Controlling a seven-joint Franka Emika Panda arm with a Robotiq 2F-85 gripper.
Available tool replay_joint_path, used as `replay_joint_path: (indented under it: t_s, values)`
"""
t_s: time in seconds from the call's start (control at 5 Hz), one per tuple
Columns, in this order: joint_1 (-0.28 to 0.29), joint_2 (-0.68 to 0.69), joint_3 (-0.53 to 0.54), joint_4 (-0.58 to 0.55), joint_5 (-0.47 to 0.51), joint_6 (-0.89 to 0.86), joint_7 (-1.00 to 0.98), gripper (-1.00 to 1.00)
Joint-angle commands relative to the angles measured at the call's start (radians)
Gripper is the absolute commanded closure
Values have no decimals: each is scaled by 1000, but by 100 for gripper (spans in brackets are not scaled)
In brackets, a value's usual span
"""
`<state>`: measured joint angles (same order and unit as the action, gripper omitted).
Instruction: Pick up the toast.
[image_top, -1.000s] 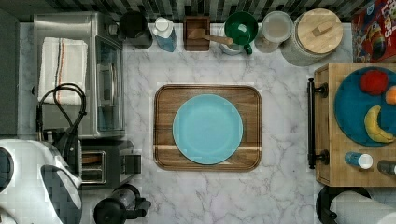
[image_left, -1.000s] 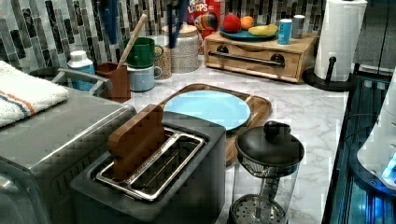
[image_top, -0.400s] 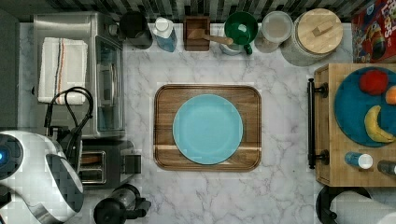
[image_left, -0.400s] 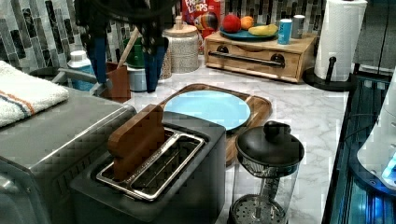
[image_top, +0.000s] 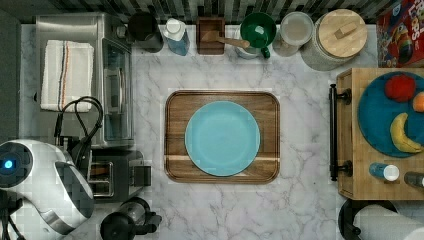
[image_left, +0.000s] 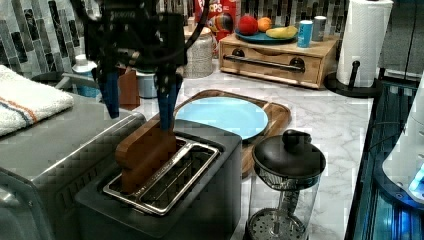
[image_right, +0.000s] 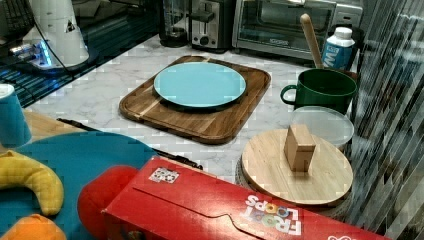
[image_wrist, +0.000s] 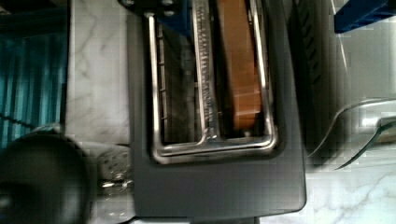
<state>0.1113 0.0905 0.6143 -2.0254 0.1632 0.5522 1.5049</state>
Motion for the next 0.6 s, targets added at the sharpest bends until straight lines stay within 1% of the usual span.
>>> replay_joint_path:
  t_s: [0.2,0.6]
  values:
    - [109,38,87,97,-60,-27,135,100]
    - [90,38,83,149,-39,-67,125,100]
